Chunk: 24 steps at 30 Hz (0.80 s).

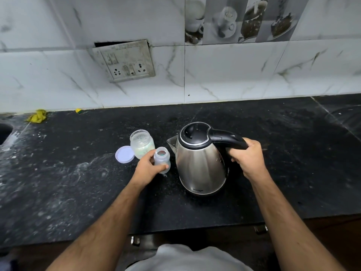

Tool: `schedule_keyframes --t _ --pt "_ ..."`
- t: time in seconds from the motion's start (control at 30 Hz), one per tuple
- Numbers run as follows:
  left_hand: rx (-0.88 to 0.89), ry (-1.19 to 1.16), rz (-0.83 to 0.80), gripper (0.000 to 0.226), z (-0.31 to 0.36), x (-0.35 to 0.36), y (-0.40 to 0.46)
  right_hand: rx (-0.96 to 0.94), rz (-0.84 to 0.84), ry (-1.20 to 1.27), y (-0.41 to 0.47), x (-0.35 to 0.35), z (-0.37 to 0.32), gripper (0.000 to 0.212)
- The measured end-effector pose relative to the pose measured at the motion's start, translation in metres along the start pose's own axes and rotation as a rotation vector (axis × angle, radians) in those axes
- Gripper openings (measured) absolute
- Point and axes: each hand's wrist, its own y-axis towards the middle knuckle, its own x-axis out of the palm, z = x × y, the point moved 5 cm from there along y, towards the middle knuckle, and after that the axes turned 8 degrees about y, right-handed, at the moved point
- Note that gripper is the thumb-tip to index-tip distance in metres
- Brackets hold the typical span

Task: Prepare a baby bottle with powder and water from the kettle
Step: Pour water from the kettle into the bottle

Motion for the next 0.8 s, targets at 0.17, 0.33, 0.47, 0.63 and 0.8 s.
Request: schedule_keyframes --t 0.17,0.33,0.47,0.63,0.8 --pt "0.009 -0.004 -0.028 0.055 0.005 -0.006 0.003 -0.018 -0.013 -0.062 0.004 0.003 -0.005 0.012" --pt "0.007 -0.006 -0.034 0.054 0.01 -0.007 0.005 -0.018 -0.032 -0.127 0.008 0.006 -0.011 0.008" --pt "0.011 -0.007 -0.06 0.054 0.013 -0.005 0.005 -0.017 -0.036 -0.169 0.011 0.008 -0.017 0.01" --pt "0.017 -0.008 -0.058 0.052 0.015 -0.005 0.005 -0.049 -0.048 -0.22 0.012 0.008 -0.023 0.008" --pt "0.024 -0.015 -0.061 0.054 0.015 -0.003 0.006 -0.051 -0.052 -0.281 0.017 0.007 -0.025 0.016"
